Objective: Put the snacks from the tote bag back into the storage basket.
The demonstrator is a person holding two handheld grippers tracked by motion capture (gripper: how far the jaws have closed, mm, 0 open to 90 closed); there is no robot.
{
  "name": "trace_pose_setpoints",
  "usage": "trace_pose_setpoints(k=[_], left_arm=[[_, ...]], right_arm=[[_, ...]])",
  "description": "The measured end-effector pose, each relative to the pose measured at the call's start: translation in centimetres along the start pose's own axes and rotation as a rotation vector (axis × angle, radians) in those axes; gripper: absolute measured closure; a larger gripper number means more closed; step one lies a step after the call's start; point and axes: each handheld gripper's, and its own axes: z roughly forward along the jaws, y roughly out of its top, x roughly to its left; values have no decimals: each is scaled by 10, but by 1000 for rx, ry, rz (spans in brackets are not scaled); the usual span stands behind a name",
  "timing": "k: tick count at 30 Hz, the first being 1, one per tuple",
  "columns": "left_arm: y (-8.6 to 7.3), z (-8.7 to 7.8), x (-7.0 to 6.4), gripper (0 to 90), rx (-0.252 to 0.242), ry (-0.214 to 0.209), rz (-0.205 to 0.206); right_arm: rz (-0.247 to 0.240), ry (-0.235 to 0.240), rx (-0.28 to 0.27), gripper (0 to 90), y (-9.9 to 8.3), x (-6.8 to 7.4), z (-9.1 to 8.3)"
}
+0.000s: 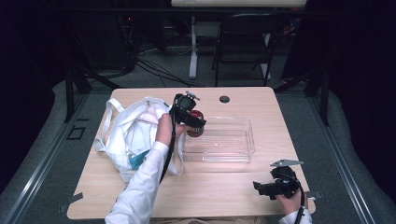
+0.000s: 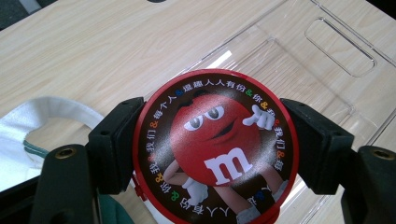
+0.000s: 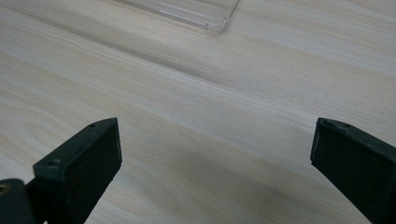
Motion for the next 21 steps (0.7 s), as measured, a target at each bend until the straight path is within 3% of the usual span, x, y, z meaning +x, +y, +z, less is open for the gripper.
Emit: trace_pose_setpoints(k=[21], left_arm=[[-15, 17, 0, 264, 30, -12, -20]], right_arm=[[1, 2, -4, 18, 0, 0, 0]])
